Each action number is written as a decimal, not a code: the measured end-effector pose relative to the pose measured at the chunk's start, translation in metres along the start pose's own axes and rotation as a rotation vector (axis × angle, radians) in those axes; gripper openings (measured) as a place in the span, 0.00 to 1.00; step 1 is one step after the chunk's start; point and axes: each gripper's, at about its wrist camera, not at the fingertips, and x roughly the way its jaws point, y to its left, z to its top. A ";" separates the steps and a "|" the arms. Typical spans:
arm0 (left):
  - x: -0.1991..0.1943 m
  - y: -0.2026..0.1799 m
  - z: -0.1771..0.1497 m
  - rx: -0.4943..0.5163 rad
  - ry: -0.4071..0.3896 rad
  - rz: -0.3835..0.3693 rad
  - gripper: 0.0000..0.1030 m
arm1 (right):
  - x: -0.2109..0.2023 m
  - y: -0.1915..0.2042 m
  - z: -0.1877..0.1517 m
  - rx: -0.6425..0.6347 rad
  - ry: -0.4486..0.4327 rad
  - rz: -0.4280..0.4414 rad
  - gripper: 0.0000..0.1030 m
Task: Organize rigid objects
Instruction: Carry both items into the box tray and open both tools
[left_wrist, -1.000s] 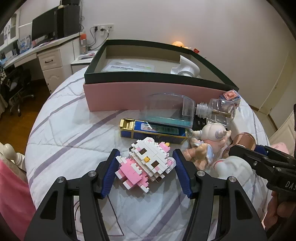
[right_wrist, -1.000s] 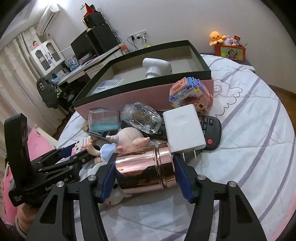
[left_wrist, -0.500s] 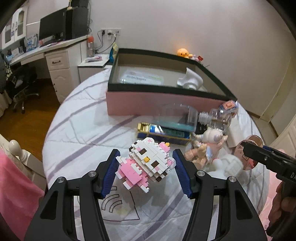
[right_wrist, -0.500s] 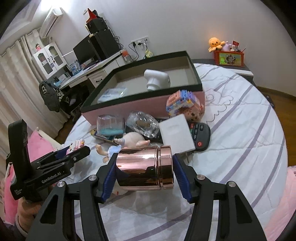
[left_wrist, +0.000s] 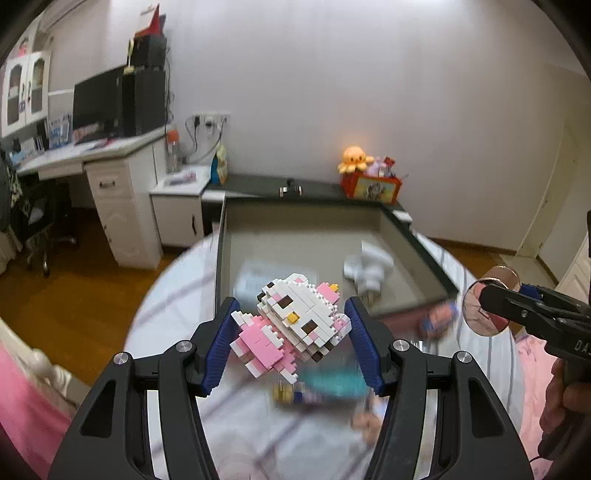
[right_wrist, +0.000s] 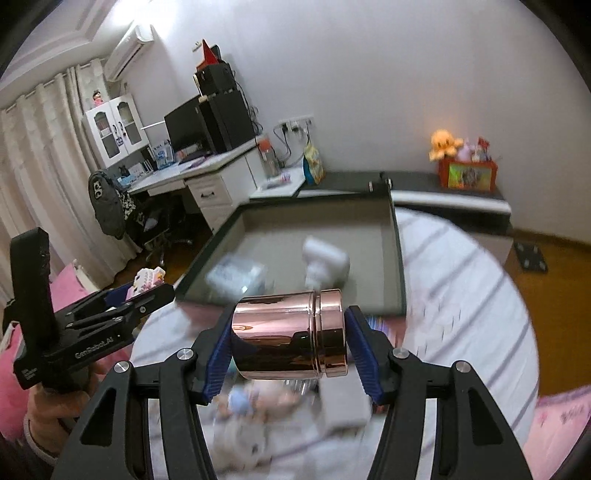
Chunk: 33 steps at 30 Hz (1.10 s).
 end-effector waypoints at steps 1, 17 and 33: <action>0.004 0.000 0.007 0.004 -0.009 0.002 0.58 | 0.003 -0.001 0.007 -0.006 -0.009 -0.003 0.58; 0.134 0.007 0.078 0.004 0.069 0.023 0.58 | 0.123 -0.045 0.069 0.031 0.087 -0.077 0.58; 0.118 0.009 0.070 0.005 0.039 0.089 0.99 | 0.116 -0.048 0.064 0.056 0.090 -0.107 0.87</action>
